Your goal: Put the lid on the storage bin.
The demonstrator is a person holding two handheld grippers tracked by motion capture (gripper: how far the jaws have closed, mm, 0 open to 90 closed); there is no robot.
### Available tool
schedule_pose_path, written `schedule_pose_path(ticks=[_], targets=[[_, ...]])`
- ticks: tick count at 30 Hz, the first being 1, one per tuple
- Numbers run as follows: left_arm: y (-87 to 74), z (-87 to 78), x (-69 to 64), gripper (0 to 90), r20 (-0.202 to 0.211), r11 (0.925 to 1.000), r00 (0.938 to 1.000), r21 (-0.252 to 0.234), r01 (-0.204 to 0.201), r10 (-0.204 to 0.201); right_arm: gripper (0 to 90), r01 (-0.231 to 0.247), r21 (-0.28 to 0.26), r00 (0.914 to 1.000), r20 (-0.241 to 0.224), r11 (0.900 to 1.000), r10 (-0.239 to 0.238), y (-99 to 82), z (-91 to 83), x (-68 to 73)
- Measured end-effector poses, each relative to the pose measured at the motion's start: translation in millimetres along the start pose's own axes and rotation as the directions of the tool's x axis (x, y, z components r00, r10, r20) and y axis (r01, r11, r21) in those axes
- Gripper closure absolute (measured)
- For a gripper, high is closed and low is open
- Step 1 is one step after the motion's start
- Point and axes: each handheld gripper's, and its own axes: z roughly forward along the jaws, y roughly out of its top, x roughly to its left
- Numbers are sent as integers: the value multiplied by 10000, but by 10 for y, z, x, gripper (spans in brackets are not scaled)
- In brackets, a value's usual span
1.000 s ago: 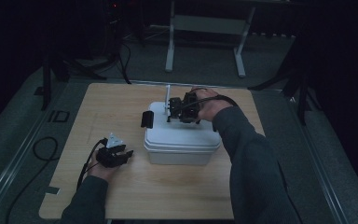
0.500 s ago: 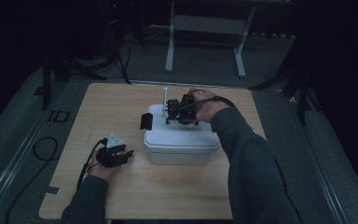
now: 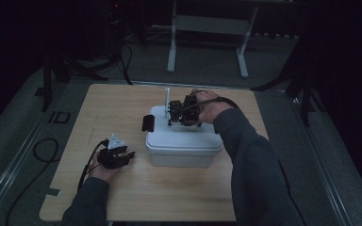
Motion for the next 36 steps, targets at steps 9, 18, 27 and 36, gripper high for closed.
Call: schedule_pose_path(ticks=[9,18,27,36], targets=[[0,1,-1,556,3,10000,10000,-12,9,-9,845,-27,-62,10000,-51,10000,27,-26,-45,-6],[1,2,-3,555,5,10000,10000,-11,13,-13,843,47,25,10000,-19,10000,-47,-17,-45,7],[1,0,1,555,12,10000,10000,13,-14,14,842,116,-40,9999,-64,9999,-116,25,-4,7],[2,1,1,555,13,10000,10000,14,-19,19,840,15,-7,9999,-137,10000,-16,8,23,2]])
